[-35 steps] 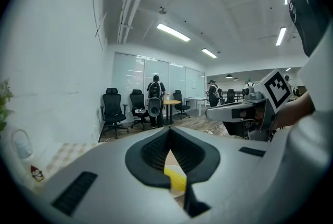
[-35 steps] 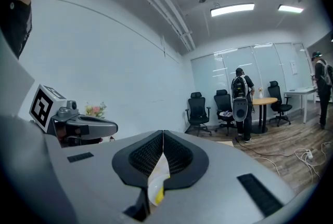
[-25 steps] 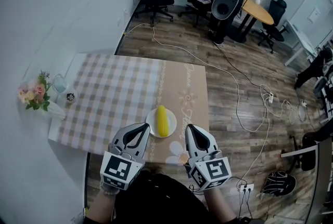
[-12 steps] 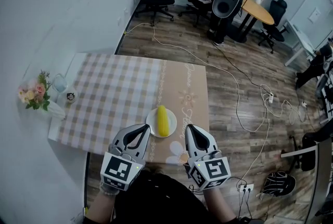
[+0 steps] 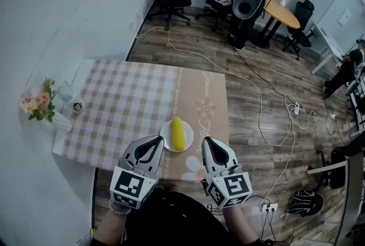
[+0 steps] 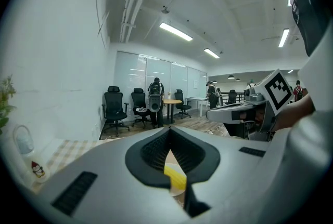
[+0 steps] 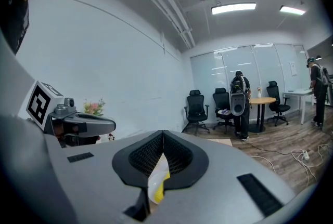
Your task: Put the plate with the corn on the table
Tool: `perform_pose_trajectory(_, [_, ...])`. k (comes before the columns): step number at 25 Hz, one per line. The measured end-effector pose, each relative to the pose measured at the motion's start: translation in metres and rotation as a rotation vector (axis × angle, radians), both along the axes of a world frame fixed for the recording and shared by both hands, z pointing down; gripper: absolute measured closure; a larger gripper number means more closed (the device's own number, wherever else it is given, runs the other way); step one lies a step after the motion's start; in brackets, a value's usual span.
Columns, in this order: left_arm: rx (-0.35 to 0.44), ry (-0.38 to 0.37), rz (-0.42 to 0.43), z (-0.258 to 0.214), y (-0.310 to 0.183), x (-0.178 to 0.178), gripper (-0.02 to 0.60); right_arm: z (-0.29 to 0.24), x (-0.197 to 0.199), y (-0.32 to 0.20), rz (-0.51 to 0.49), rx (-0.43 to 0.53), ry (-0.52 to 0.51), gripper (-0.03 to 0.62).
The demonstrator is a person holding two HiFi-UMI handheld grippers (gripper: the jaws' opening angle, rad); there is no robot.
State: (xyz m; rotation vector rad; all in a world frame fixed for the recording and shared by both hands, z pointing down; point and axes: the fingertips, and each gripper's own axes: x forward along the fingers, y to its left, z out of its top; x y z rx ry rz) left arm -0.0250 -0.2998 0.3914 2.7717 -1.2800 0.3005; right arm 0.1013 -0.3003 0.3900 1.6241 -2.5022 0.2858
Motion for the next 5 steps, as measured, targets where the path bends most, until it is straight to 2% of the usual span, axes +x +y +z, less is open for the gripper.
perform_pose_trajectory(5, [-0.011, 0.011, -0.021, -0.0040, 0.0000, -0.0013, 0.569, -0.0024, -0.0003, 0.0020, -0.001, 0.003, -0.002, 0.554])
